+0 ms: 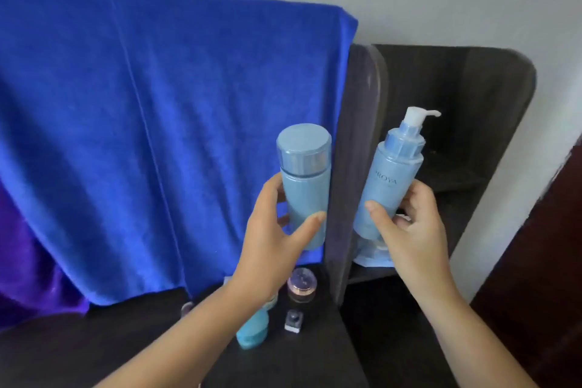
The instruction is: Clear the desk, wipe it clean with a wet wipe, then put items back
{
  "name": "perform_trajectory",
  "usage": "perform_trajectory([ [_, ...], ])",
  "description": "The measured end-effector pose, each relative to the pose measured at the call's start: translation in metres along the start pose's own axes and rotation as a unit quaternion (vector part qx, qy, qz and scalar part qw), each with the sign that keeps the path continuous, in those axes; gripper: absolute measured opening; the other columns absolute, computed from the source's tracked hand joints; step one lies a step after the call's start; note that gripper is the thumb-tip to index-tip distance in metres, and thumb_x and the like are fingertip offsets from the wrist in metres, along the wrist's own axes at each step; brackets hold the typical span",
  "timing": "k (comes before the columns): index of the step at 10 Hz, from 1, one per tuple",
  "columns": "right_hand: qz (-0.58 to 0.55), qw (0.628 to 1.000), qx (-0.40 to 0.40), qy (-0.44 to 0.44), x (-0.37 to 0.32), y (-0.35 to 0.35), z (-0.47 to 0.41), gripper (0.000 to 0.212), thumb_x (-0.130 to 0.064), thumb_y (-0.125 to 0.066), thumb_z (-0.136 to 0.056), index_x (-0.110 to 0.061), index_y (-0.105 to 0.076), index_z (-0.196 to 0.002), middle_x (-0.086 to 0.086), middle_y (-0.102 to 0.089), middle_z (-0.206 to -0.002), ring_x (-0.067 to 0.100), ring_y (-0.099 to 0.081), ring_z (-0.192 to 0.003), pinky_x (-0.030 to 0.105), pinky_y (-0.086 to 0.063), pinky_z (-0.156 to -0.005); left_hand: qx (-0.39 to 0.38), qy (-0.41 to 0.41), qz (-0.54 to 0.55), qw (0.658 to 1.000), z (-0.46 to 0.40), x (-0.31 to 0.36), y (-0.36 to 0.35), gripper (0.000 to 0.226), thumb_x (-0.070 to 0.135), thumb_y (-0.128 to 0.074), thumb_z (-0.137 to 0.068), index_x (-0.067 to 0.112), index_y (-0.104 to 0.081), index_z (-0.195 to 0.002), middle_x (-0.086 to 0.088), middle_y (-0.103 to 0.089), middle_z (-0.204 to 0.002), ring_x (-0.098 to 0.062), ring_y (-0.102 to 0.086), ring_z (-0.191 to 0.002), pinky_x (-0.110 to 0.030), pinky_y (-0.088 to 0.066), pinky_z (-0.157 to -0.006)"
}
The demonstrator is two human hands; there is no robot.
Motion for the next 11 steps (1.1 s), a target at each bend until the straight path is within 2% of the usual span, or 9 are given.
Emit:
perform_trajectory([
  [2,-0.002,0.991,-0.074,-0.109,0.042,-0.157,0.087,0.043,-0.013,-0.071,-0.078,-0.023,-0.046,-0.111,-0.014,-0.061,-0.106,0.003,-0.061,-0.099,0.019,-0.047,-0.08,0.012,0.119,-0.067,0.991,0.053,-0.083,0.173,0.052,0.01,-0.068,-0.08,0.042,-0.041,-0.111,0.024,-0.055,-0.111,0.0,-0.052,-0.108,-0.016,-0.047,-0.084],
  [3,-0.001,0.979,-0.121,-0.165,0.076,-0.233,0.125,0.037,-0.008,-0.07,-0.078,-0.016,-0.046,-0.106,0.0,-0.064,-0.105,0.011,-0.062,-0.098,0.023,-0.046,-0.081,0.035,0.19,-0.091,0.977,0.081,-0.138,0.233,0.051,0.008,-0.067,-0.081,0.037,-0.041,-0.114,0.014,-0.056,-0.115,0.0,-0.052,-0.105,-0.022,-0.047,-0.085],
  [4,0.024,0.961,-0.189,-0.201,0.111,-0.298,0.157,0.036,-0.013,-0.069,-0.079,-0.027,-0.044,-0.102,-0.001,-0.063,-0.105,0.007,-0.062,-0.095,0.021,-0.047,-0.08,0.052,0.251,-0.094,0.962,0.11,-0.191,0.267,0.05,0.002,-0.066,-0.081,0.034,-0.042,-0.112,0.006,-0.056,-0.111,-0.003,-0.053,-0.104,-0.026,-0.047,-0.09],
  [5,0.051,0.943,-0.239,-0.226,0.142,-0.347,0.181,0.04,-0.016,-0.069,-0.079,-0.028,-0.042,-0.105,-0.002,-0.061,-0.1,0.012,-0.061,-0.091,0.015,-0.046,-0.075,0.063,0.291,-0.102,0.949,0.132,-0.237,0.286,0.047,0.005,-0.066,-0.081,0.027,-0.043,-0.115,-0.001,-0.056,-0.113,-0.01,-0.054,-0.108,-0.036,-0.048,-0.095],
  [6,0.074,0.936,-0.255,-0.23,0.164,-0.379,0.193,0.044,-0.01,-0.068,-0.079,-0.028,-0.039,-0.107,-0.002,-0.059,-0.101,0.017,-0.058,-0.097,0.012,-0.044,-0.078,0.081,0.309,-0.11,0.941,0.141,-0.274,0.297,0.048,0.01,-0.066,-0.08,0.03,-0.042,-0.116,0.0,-0.055,-0.115,-0.013,-0.053,-0.11,-0.041,-0.047,-0.096],
  [7,0.094,0.935,-0.258,-0.225,0.184,-0.401,0.202,0.047,-0.013,-0.068,-0.078,-0.032,-0.037,-0.108,0.002,-0.059,-0.109,0.025,-0.054,-0.107,0.04,-0.045,-0.094,0.082,0.31,-0.1,0.942,0.143,-0.299,0.302,0.052,0.007,-0.065,-0.08,0.032,-0.041,-0.119,0.002,-0.053,-0.119,-0.012,-0.051,-0.114,-0.038,-0.046,-0.097],
  [8,0.114,0.941,-0.236,-0.216,0.193,-0.41,0.208,0.047,-0.022,-0.067,-0.076,-0.037,-0.035,-0.107,-0.002,-0.06,-0.11,0.021,-0.055,-0.106,0.056,-0.039,-0.098,0.08,0.308,-0.091,0.944,0.147,-0.313,0.304,0.052,0.006,-0.065,-0.08,0.03,-0.041,-0.119,0.002,-0.052,-0.121,-0.011,-0.051,-0.114,-0.031,-0.046,-0.094],
  [9,0.121,0.946,-0.221,-0.207,0.199,-0.413,0.212,0.049,-0.019,-0.068,-0.077,-0.025,-0.04,-0.116,-0.001,-0.059,-0.114,0.01,-0.048,-0.104,0.057,-0.038,-0.098,0.087,0.299,-0.075,0.947,0.154,-0.317,0.305,0.055,0.003,-0.064,-0.08,0.024,-0.039,-0.125,0.002,-0.049,-0.127,-0.008,-0.049,-0.118,-0.018,-0.044,-0.092],
  [11,0.092,0.947,-0.232,-0.203,0.201,-0.413,0.216,0.063,-0.042,-0.064,-0.069,-0.036,-0.032,-0.123,-0.004,-0.051,-0.128,0.02,-0.048,-0.123,0.053,-0.036,-0.105,0.059,0.307,-0.099,0.945,0.156,-0.316,0.307,0.063,0.01,-0.068,-0.079,0.024,-0.035,-0.13,0.003,-0.046,-0.13,-0.009,-0.046,-0.12,-0.037,-0.043,-0.101],
])
Point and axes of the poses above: each hand's wrist, its own z-axis away from the middle knuckle, its own y-axis out of the back of the hand, x = y × z, the point moved 7 cm from there along -z, towards the middle knuckle
